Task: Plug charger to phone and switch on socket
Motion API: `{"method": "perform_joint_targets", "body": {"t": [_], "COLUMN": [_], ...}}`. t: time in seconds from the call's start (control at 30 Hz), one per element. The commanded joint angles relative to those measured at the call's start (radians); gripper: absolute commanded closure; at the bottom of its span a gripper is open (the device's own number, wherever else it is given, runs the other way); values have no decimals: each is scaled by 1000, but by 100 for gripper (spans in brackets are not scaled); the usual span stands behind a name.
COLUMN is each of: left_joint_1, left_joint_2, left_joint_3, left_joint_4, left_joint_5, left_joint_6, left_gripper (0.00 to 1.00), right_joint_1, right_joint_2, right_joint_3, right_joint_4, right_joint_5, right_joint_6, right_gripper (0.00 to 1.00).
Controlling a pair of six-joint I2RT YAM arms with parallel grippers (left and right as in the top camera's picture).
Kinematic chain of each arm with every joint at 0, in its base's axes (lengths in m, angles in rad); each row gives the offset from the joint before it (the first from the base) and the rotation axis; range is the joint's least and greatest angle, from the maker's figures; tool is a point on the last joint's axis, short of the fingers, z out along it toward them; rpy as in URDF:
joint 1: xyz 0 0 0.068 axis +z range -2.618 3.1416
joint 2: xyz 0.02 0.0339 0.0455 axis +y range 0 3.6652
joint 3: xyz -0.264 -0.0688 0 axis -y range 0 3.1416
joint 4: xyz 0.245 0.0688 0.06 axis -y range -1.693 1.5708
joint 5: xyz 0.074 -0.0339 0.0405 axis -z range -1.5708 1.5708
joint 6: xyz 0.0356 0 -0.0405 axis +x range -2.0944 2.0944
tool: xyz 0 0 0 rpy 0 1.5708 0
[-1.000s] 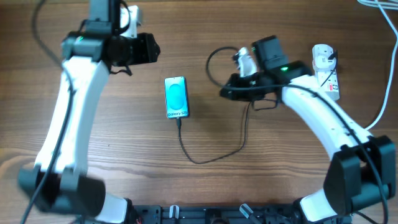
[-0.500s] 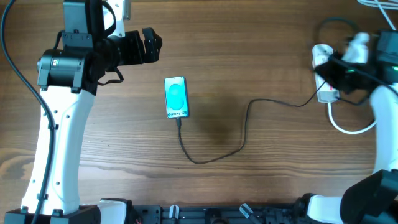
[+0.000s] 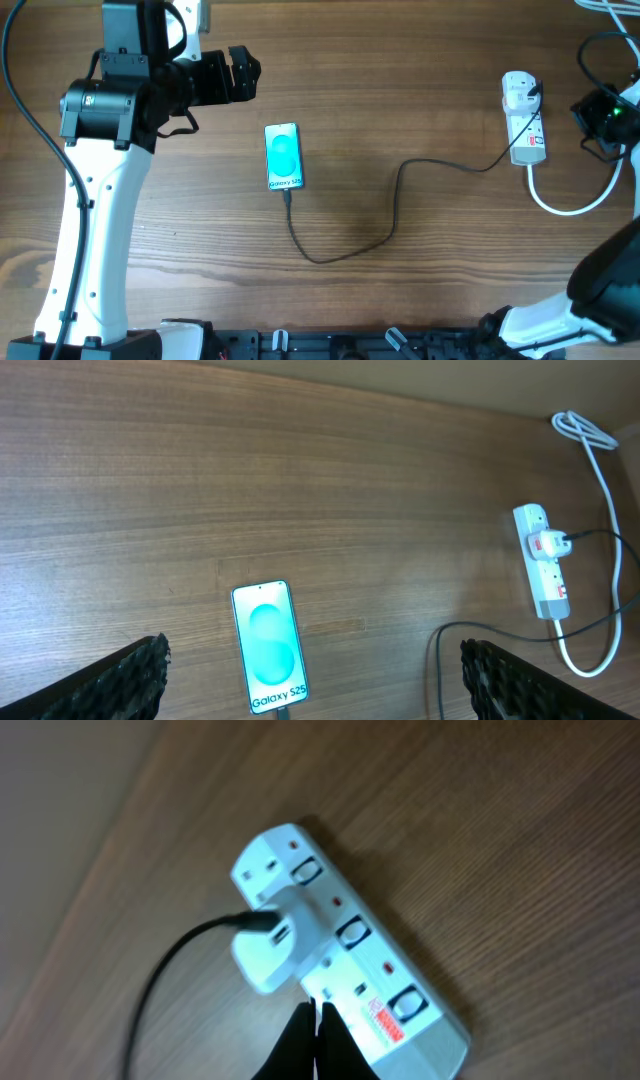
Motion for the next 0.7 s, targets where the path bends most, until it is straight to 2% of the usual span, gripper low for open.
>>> {"method": "perform_joint_targets", "body": {"t": [0.0,0.33,0.67], "left_joint_1": [3,3,3], "left_joint_2": [0,0,0], "left_joint_3": [8,8,8], "left_joint_4": [2,2,2], "left_joint_5": [2,1,2], "left_joint_6": [2,2,2], "left_gripper": [0,0,0], "right_joint_1": [2,5,51], "right_joint_2": [82,254,303], "right_joint_3": [18,18,16], "right_joint_4": [46,150,189], "right_joint_5": [17,-40,-77], "right_joint_6": [43,39,-13], "right_gripper": [96,96,96]}}
